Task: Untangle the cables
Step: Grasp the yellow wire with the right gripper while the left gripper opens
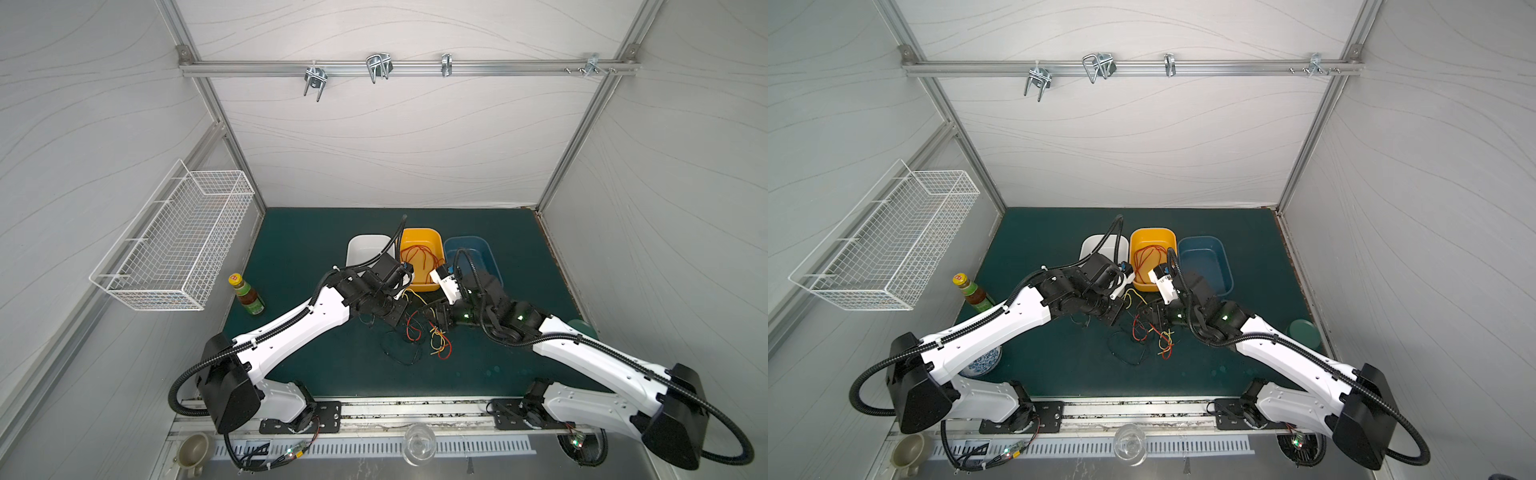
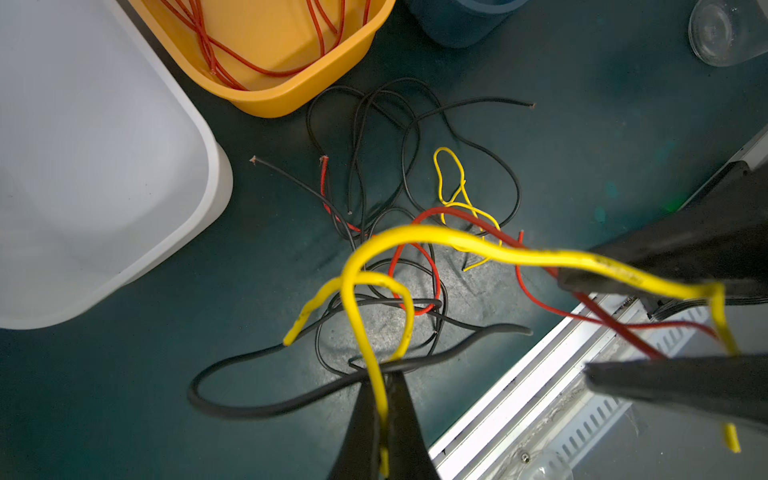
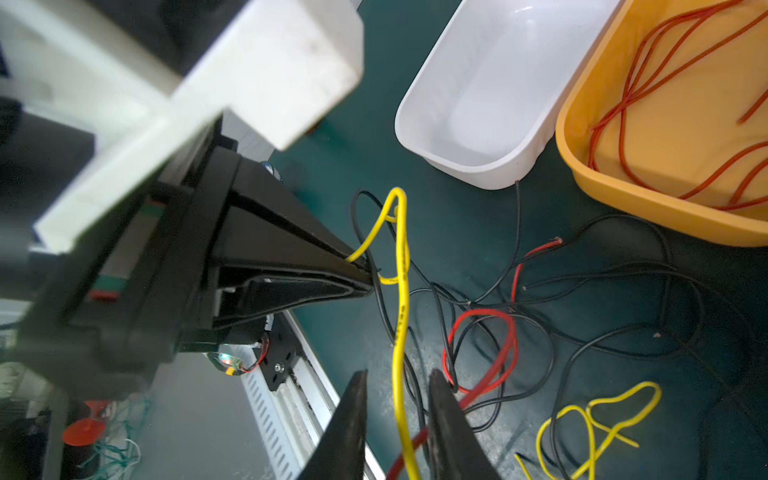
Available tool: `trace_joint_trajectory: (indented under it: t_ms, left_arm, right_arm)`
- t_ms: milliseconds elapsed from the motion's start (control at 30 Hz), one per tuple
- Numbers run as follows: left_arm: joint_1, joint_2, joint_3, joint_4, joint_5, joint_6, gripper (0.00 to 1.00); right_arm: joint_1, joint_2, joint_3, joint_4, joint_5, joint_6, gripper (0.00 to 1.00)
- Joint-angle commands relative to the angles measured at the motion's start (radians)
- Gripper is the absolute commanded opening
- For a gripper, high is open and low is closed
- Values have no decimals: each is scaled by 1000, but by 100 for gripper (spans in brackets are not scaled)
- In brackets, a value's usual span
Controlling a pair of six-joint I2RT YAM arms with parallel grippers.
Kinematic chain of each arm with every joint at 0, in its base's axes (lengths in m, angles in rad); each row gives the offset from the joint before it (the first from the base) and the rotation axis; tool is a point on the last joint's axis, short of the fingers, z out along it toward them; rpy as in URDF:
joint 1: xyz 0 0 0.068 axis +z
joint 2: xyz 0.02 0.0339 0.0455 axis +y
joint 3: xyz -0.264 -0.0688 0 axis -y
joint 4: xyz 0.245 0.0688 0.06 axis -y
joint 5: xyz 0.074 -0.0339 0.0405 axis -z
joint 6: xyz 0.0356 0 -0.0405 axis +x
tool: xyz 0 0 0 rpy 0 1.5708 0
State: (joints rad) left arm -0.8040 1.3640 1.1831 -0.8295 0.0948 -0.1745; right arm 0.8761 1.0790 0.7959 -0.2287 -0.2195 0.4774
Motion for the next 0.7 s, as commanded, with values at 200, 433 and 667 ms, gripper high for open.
trace_joint_trajectory:
  t_ms: [200, 433, 667]
  left_arm:
    - [-1, -32, -1, 26, -22, 16, 26]
    - [-3, -52, -11, 32, -40, 12, 42]
    - [-23, -60, -15, 31, -69, 12, 55]
  right_arm:
    - [6, -41, 12, -26, 121, -12, 0]
    - [3, -92, 19, -57, 198, -24, 0]
    - [-2, -206, -43, 44, 122, -33, 0]
